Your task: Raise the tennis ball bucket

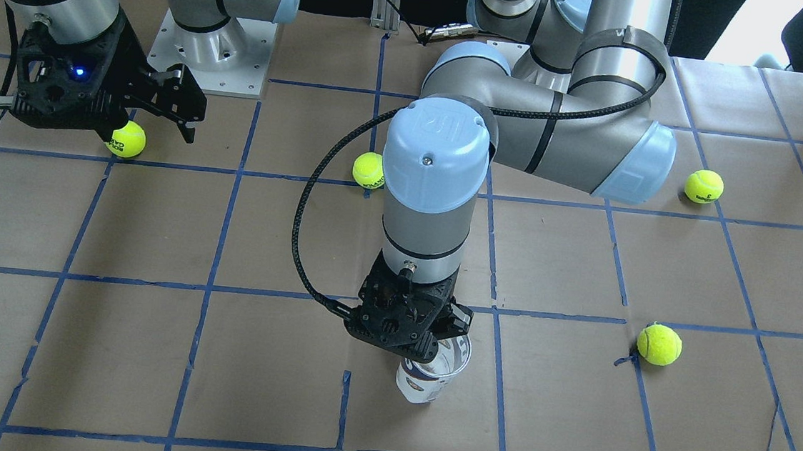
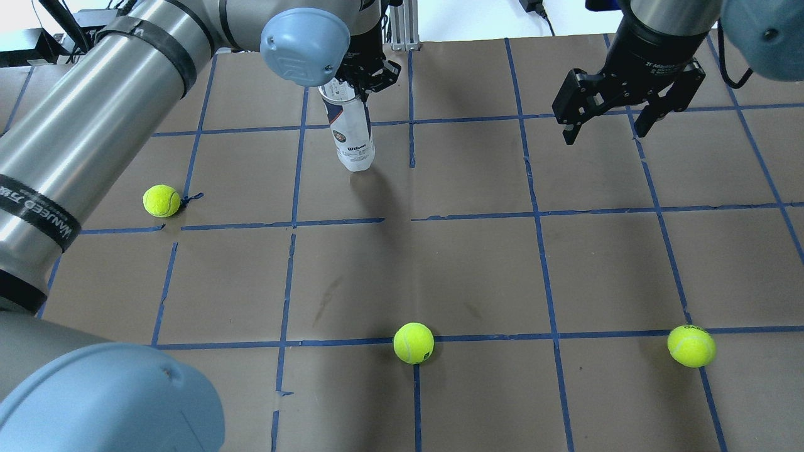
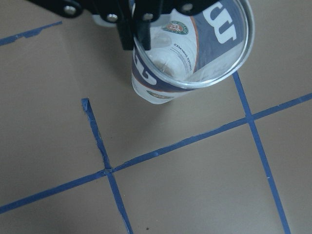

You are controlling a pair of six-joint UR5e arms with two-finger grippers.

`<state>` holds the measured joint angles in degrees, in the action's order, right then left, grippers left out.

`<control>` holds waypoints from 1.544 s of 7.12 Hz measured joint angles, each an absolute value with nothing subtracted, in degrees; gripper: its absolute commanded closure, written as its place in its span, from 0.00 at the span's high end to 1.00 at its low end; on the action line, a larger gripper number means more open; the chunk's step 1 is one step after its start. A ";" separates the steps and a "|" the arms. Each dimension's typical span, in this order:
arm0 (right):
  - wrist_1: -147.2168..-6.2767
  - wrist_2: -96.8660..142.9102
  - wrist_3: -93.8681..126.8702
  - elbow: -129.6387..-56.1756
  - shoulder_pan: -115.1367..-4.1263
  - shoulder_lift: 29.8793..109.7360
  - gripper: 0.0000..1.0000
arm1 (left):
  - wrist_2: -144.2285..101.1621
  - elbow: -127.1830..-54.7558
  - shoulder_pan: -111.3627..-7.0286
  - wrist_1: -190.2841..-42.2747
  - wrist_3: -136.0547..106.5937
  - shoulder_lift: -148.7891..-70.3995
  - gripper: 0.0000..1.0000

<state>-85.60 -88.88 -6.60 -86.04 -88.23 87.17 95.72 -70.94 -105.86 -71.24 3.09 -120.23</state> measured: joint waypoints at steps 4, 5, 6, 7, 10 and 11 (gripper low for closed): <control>-85.55 -88.83 -6.53 -86.05 -87.87 87.11 1.00 | 95.60 -71.88 -105.68 -70.45 1.49 -119.01 0.68; -85.53 -88.83 -6.56 -86.05 -87.72 87.04 1.00 | 95.57 -71.70 -105.06 -72.24 1.48 -116.81 0.79; -85.52 -88.80 -6.58 -86.07 -87.75 87.00 1.00 | 94.86 -71.84 -103.60 -76.12 1.53 -113.26 1.00; -85.54 -88.80 -6.57 -86.10 -87.94 87.03 1.00 | 93.52 -72.00 -101.89 -81.45 1.48 -109.45 1.00; -85.12 -88.91 -6.62 -86.13 -87.95 87.14 1.00 | 92.61 -74.44 -97.83 -94.86 1.04 -101.70 1.00; -85.11 -88.88 -6.59 -86.13 -88.02 87.08 1.00 | 92.39 -77.84 -96.12 -96.53 0.92 -98.15 1.00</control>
<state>-85.11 -88.88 -6.59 -86.13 -88.02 87.08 92.39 -77.84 -96.12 -96.53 0.92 -98.15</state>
